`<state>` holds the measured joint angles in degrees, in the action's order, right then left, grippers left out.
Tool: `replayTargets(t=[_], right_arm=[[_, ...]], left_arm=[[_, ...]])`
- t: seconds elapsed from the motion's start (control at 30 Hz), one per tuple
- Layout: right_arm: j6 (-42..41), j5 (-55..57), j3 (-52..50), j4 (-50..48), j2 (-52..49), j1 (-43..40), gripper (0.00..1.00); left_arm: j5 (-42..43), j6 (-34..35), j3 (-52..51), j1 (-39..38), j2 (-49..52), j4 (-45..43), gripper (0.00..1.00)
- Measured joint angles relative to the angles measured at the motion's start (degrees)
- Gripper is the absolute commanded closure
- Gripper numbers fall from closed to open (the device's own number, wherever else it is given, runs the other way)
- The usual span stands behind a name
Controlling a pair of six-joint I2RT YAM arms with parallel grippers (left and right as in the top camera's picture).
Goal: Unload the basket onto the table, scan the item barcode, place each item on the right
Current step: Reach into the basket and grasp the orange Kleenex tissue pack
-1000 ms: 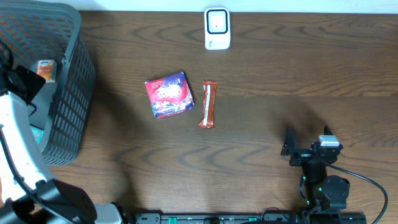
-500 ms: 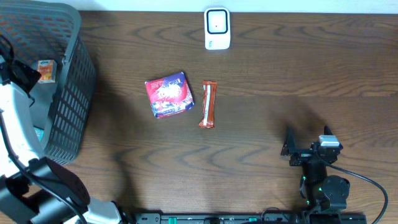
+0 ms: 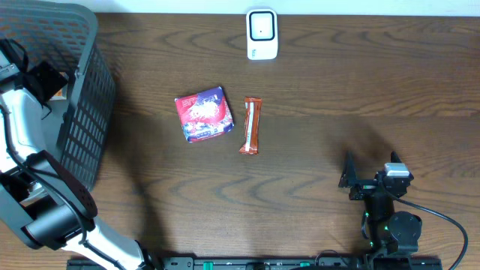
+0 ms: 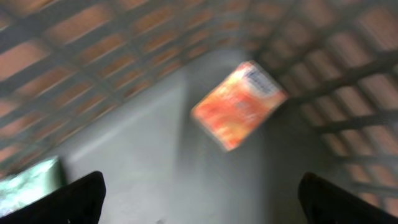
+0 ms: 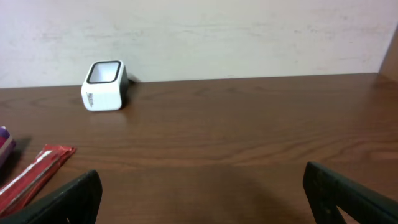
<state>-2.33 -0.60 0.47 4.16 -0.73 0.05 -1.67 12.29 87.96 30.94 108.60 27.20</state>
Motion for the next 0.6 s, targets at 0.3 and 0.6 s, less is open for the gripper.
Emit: replayTargets(t=[0.3,0.6], right_arm=[[0.00,0.00,0.00,0.00,0.00,0.00,0.01],[0.00,0.00,0.00,0.00,0.00,0.00,0.01]], left_arm=[[5.07,-7.82,0.00,-0.39,3.96,-5.81,0.09],[5.95,-13.00,-0.13,-0.42,13.49,-12.09,0.10]])
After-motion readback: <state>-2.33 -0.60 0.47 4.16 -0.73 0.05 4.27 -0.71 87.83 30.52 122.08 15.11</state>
